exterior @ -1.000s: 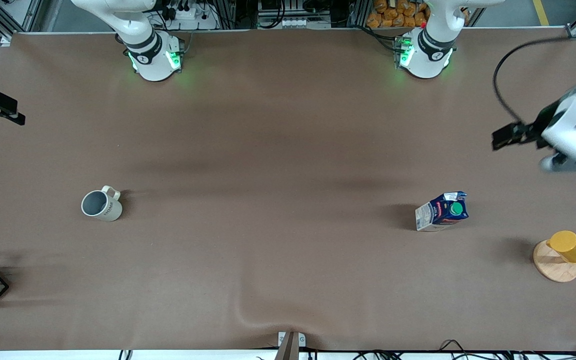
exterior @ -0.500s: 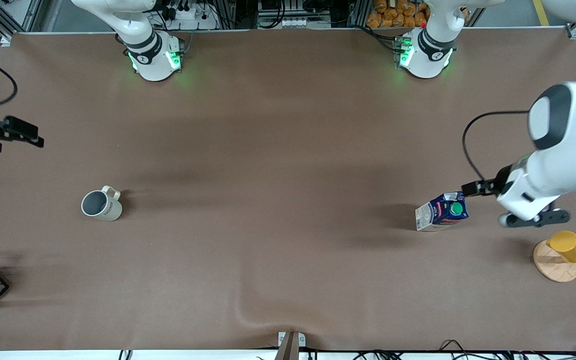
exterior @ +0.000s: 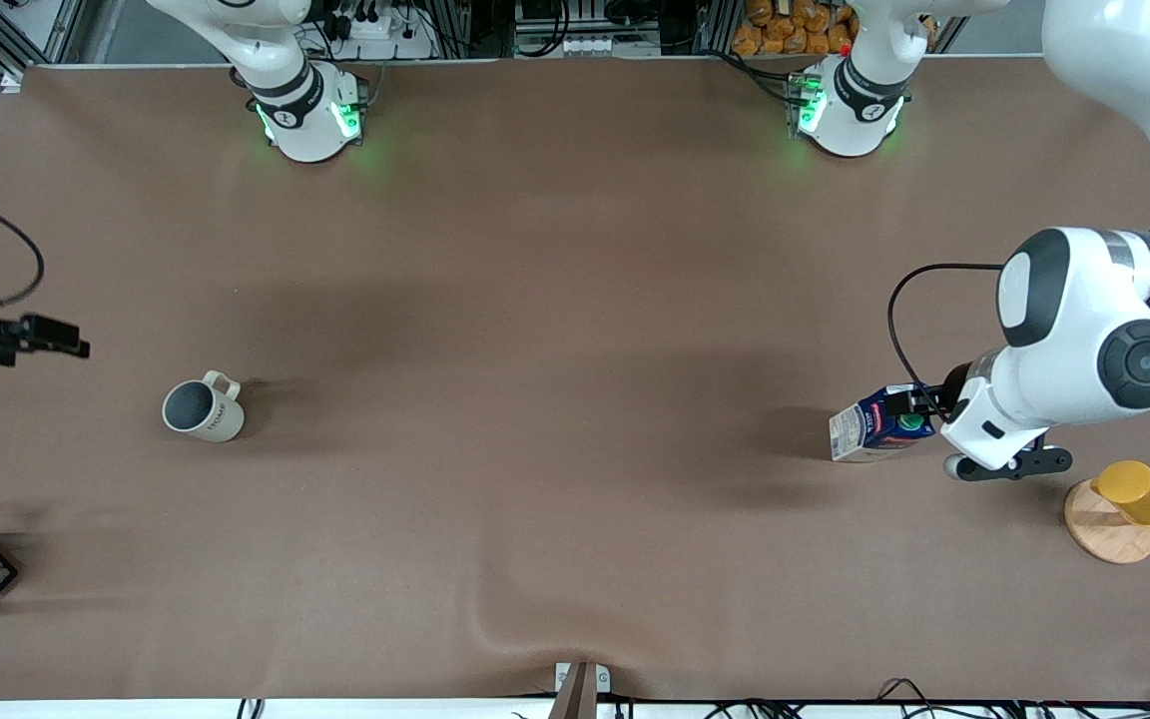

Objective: Place milk next to cup
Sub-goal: 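Grasp the milk carton with the left gripper while the right gripper grasps the mug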

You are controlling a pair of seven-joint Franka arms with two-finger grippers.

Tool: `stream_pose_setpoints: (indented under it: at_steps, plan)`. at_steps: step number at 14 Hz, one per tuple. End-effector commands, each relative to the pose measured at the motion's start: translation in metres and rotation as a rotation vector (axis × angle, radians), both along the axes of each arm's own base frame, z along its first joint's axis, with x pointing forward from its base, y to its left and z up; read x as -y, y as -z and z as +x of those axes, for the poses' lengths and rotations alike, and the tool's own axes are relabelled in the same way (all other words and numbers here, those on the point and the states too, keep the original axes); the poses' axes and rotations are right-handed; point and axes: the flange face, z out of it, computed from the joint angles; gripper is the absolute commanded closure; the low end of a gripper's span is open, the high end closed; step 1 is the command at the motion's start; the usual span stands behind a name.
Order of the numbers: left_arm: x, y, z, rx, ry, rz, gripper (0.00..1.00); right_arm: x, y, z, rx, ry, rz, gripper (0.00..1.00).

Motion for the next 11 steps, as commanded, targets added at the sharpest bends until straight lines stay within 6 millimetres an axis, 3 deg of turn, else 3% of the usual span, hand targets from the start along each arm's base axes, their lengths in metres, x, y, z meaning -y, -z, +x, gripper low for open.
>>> stream_pose_setpoints:
  at_steps: [1,3,9,11]
  plan:
    - [0.006,0.004,0.001,0.000,-0.011,-0.017,0.00,0.008,0.036,0.010,-0.038,-0.010,-0.005,0.00]
    - [0.005,0.008,0.002,-0.006,-0.012,-0.017,0.00,0.010,0.074,0.015,-0.085,-0.009,0.004,0.00]
    - [0.007,0.023,0.007,0.001,-0.008,-0.019,0.00,0.005,0.142,0.006,-0.041,-0.055,0.002,0.00]
    - [0.008,0.028,0.009,0.003,-0.007,-0.019,0.00,0.000,0.154,0.006,-0.031,-0.059,0.004,0.00]
